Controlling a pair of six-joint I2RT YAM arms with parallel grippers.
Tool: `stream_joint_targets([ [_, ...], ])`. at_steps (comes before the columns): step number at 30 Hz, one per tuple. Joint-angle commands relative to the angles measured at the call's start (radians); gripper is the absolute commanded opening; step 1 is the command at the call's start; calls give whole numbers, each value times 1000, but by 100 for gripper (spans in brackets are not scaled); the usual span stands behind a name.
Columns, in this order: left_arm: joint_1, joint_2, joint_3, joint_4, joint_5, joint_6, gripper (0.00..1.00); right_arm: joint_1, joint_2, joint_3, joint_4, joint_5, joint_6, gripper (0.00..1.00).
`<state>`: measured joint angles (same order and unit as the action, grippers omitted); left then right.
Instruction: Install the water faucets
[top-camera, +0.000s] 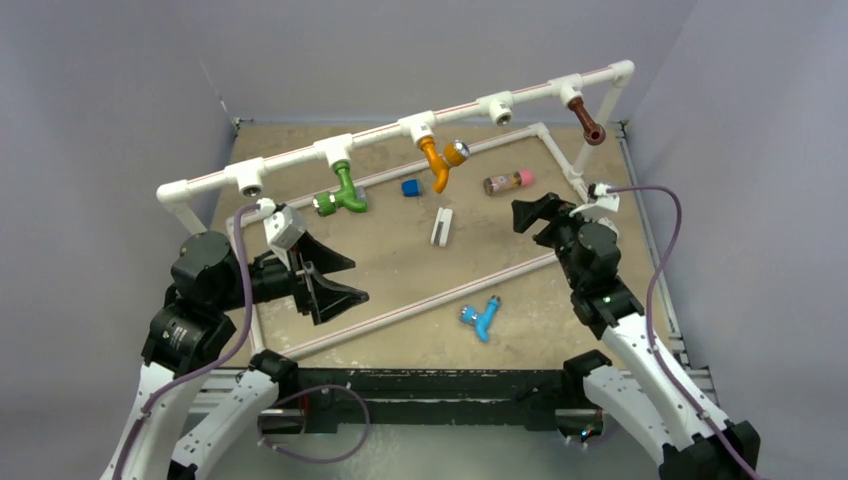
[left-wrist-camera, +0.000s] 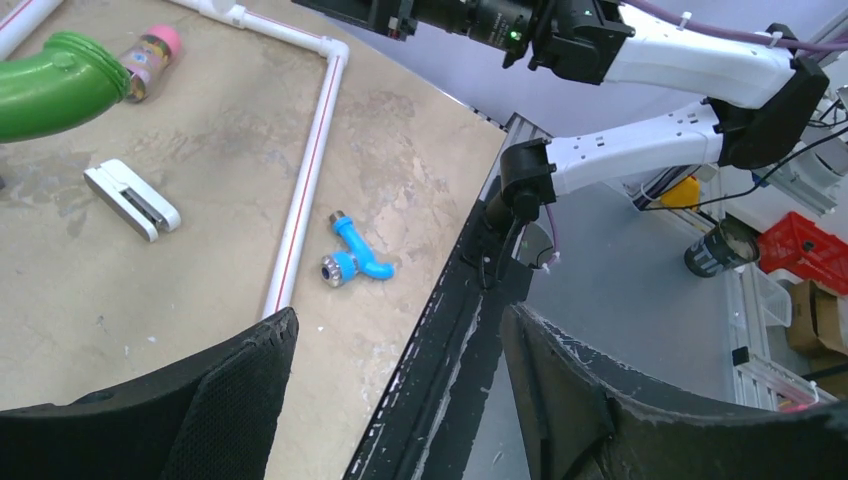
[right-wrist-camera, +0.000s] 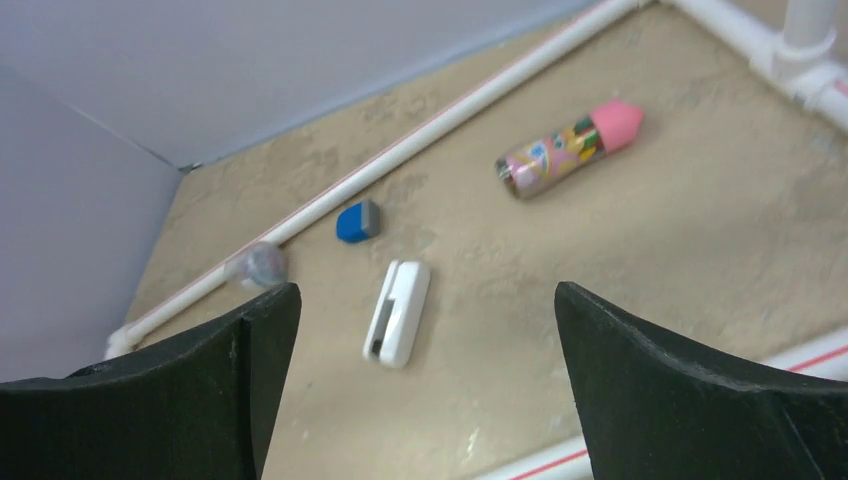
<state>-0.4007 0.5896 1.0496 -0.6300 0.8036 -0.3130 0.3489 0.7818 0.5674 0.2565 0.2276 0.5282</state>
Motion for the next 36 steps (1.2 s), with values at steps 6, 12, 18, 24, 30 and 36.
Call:
stream_joint_targets([
  [6,-3,-7,28,5,-9,43,73,-1,22,175,-471,-126,184,99],
  [12,-3,-12,8,5,1,38,74,1,32,144,-464,-243,93,98],
  [18,-3,-15,-27,28,15,22,74,97,111,157,-554,-241,128,98],
  [24,-3,-12,-33,20,2,31,74,244,147,146,-635,-121,239,94],
  [30,-4,-15,-36,18,1,29,74,331,154,118,-700,-33,362,90],
  [36,-10,-22,-35,12,3,26,74,387,195,76,-738,56,485,85],
])
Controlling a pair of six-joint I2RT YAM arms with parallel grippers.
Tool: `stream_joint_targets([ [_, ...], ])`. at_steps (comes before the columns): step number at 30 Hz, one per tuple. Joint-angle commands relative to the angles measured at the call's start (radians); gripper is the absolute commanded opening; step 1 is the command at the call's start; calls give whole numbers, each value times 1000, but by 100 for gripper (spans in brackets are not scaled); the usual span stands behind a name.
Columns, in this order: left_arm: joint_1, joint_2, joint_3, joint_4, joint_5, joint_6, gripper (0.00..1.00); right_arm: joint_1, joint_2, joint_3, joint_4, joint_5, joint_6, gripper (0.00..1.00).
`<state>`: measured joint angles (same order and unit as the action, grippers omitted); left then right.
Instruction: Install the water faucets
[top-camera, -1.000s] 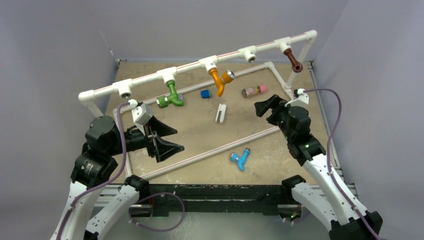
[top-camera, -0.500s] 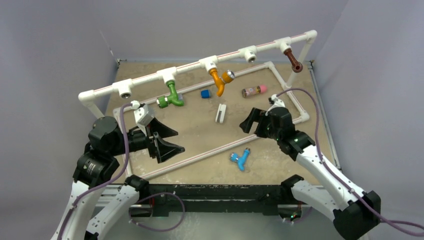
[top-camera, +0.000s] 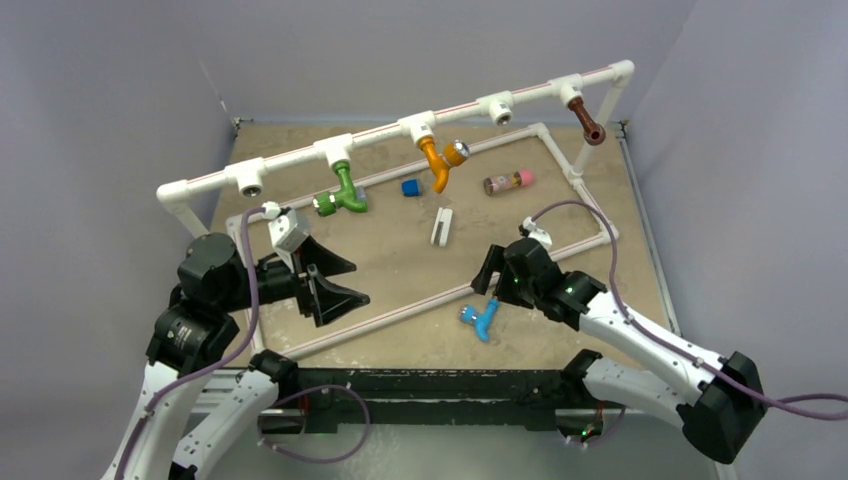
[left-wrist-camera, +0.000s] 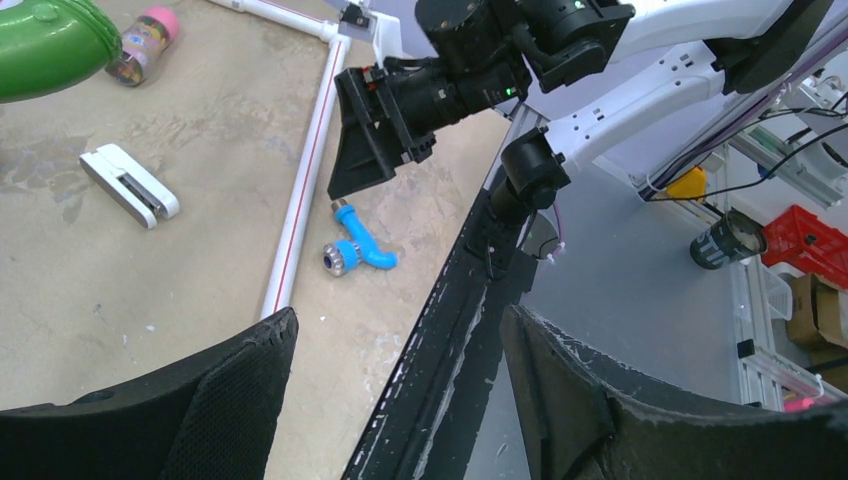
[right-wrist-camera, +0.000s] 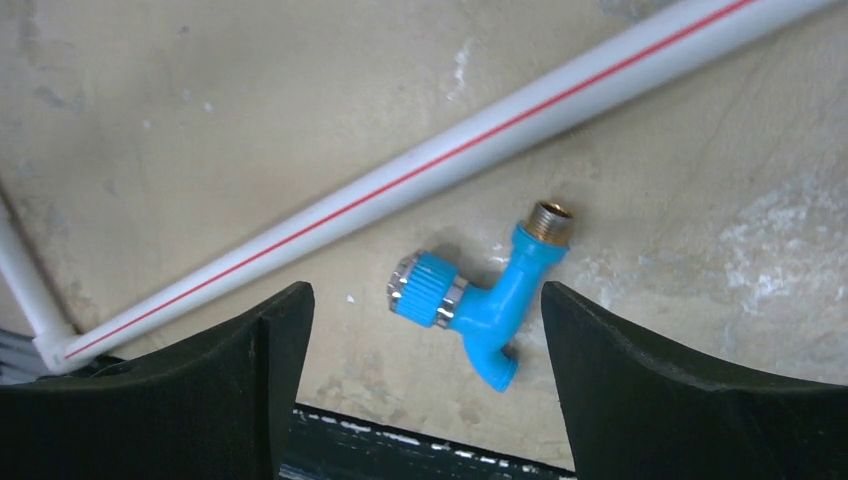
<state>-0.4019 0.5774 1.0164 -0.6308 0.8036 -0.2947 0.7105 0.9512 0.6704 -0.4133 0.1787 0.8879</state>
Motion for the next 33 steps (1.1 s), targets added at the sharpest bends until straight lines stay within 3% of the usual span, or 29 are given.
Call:
stream_joint_targets([
  [1,-10,-13,-5,10,4,9,74,29,34,-31,-70,118,142,83],
  [8,-31,-35,-9,-11,-24,24,74,56,98,-66,-55,151,232,74],
  [12,-46,-40,-14,-17,-41,29,74,67,137,-87,-32,149,252,60],
  [21,-71,-55,-24,-27,-66,40,74,95,229,-116,-7,161,284,57],
  [24,-76,-58,-26,-29,-72,42,74,99,254,-108,-5,172,286,50],
  [33,-85,-71,-27,-39,-81,46,74,118,344,-71,-8,211,283,43],
])
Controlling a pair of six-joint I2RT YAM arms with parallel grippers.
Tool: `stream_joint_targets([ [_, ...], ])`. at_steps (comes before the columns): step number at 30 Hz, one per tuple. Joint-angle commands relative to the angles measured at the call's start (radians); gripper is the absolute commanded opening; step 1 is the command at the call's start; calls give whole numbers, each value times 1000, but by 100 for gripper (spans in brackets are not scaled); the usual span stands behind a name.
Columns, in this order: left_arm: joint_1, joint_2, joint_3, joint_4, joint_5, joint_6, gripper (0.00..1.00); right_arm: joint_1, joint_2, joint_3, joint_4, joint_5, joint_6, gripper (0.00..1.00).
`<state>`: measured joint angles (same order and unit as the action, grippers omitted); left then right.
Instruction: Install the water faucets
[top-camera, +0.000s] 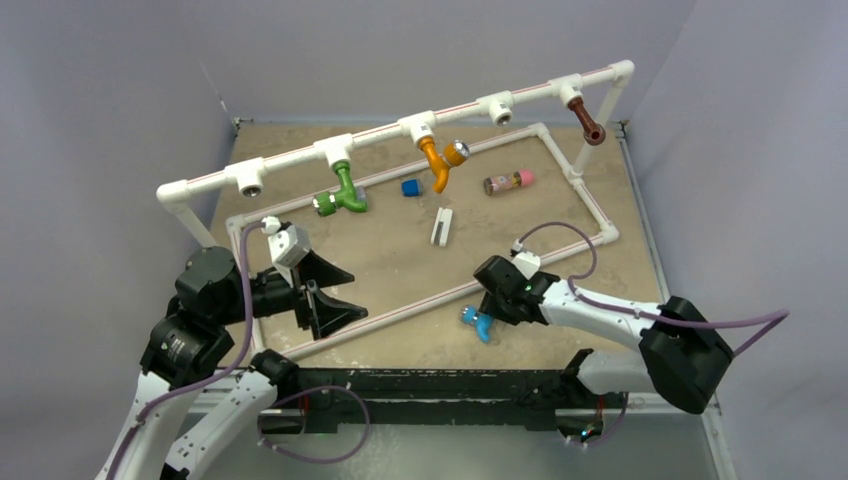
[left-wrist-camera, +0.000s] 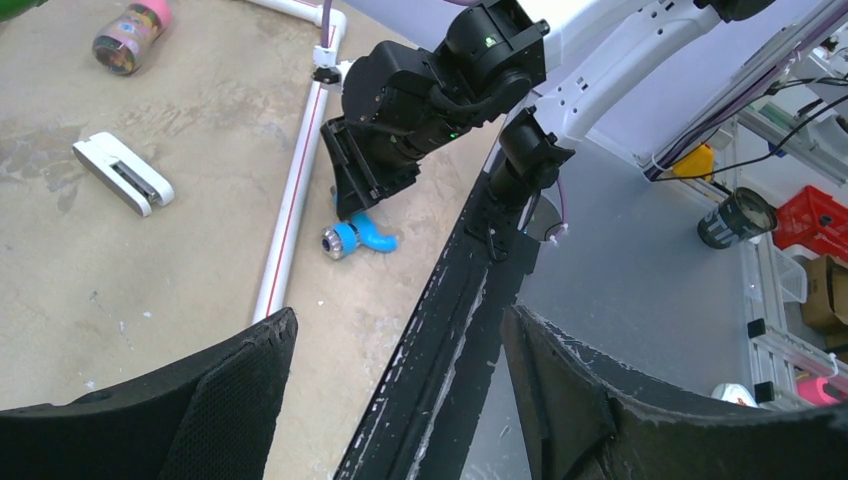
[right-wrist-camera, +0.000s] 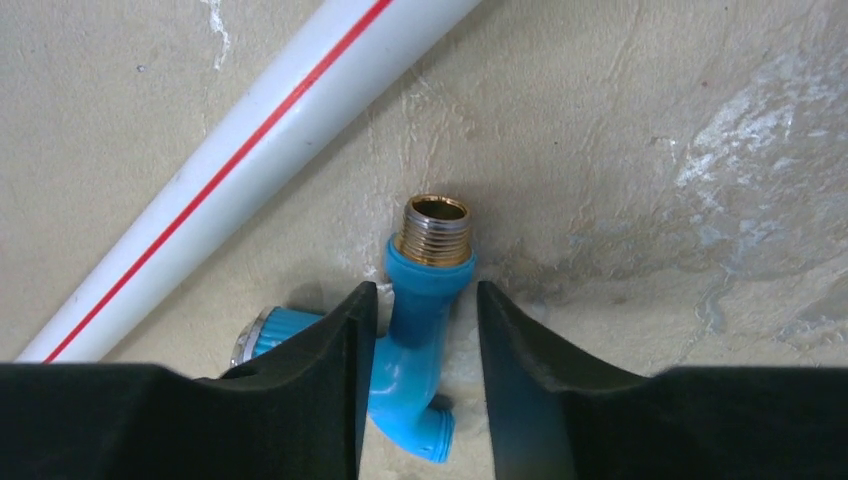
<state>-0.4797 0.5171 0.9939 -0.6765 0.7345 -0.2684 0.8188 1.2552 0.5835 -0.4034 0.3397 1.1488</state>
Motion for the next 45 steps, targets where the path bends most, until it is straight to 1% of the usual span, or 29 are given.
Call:
stream_joint_targets([
  [1,-8,-10,-3,4,-13,20,74,11,45,16,-14,49,21,39],
  [2,-8,-9,-2,1,-15,20,74,11,51,15,-12,47,19,36],
  [3,-9,-8,-2,1,-18,20,74,14,56,16,-8,44,19,28],
  [8,-10,5,0,-2,-20,9,74,20,48,21,2,22,3,0],
  [14,-10,37,45,-53,-33,5,74,20,-32,49,-9,5,-50,0],
  [19,-8,35,38,-44,-23,-20,74,21,-169,52,46,-60,-159,0],
  [25,-9,24,-4,10,-6,-89,74,22,-318,45,235,-242,-379,0],
  [27,-9,30,-7,16,5,-111,74,22,-341,44,310,-307,-448,0],
  [31,-8,38,-9,9,17,-143,74,31,-384,36,432,-404,-584,0],
  [35,-8,40,-12,-27,15,-161,74,47,-435,13,573,-534,-698,0],
  [40,-8,49,-24,-66,8,-208,74,62,-438,-7,705,-701,-798,0],
  [44,-7,46,-51,-74,14,-229,74,72,-327,59,722,-821,-820,0],
  [45,-8,45,-57,-75,14,-235,74,77,-298,74,730,-881,-822,0],
])
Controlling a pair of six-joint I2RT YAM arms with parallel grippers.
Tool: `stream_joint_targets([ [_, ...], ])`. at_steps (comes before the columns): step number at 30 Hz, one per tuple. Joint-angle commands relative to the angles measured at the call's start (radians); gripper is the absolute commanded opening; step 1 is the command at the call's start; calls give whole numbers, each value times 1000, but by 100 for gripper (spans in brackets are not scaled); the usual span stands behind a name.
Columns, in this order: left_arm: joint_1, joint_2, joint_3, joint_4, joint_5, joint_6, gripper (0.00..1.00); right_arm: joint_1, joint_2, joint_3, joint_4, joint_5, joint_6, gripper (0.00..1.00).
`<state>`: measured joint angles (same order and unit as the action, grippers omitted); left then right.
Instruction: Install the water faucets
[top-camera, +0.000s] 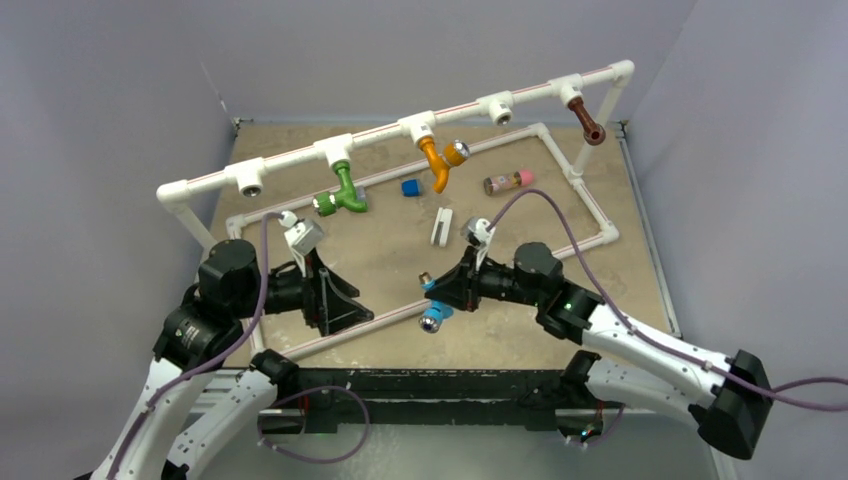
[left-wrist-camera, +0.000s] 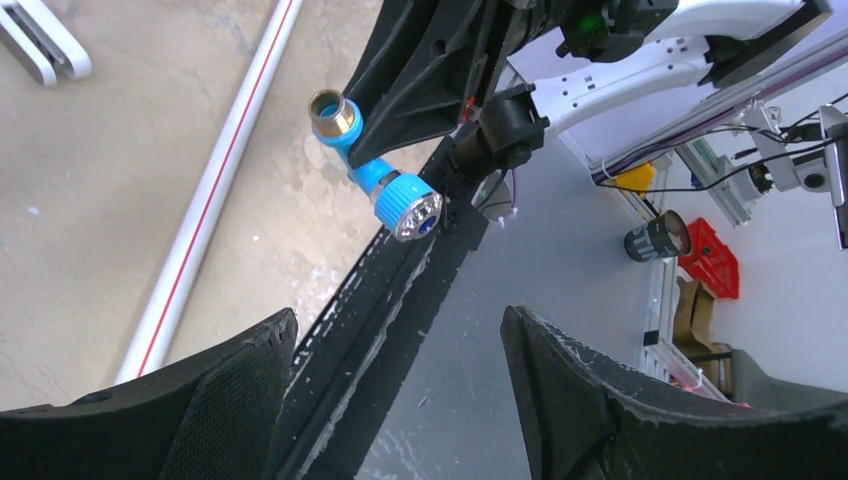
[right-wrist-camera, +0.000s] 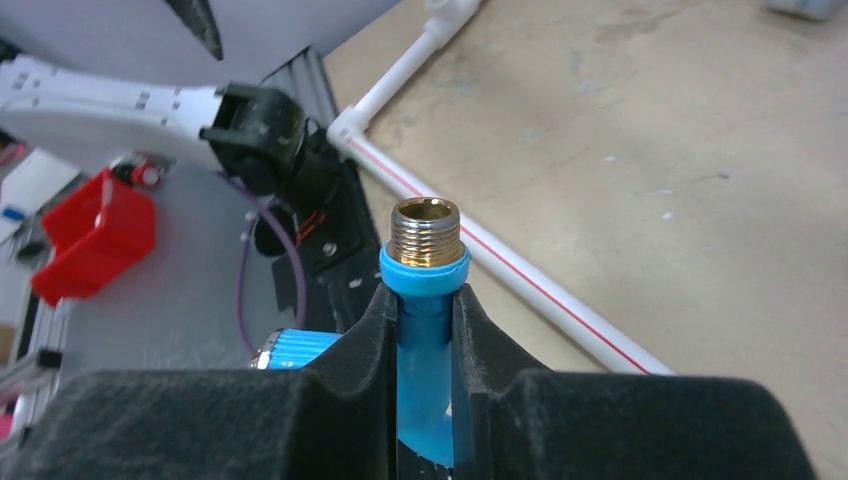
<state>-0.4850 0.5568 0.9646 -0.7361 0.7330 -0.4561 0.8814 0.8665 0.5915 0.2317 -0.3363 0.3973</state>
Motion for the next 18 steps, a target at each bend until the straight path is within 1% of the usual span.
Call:
stream_joint_targets([
  [1,-4,4,-30,-20,17,-50,74,25,127,77,104,-237,-75,0],
  [6,-4,3,-49,-53,22,-52,74,122,210,119,130,-317,-99,0],
  [9,-2,12,-79,-68,57,-52,74,160,263,148,137,-333,-85,0],
  [12,-3,21,-132,-68,107,-56,69,189,314,146,214,-368,-34,0],
  [16,-3,27,-187,-56,132,-77,68,206,348,111,333,-390,42,0],
  [18,-3,24,-206,-46,146,-82,68,209,357,104,359,-386,56,0],
])
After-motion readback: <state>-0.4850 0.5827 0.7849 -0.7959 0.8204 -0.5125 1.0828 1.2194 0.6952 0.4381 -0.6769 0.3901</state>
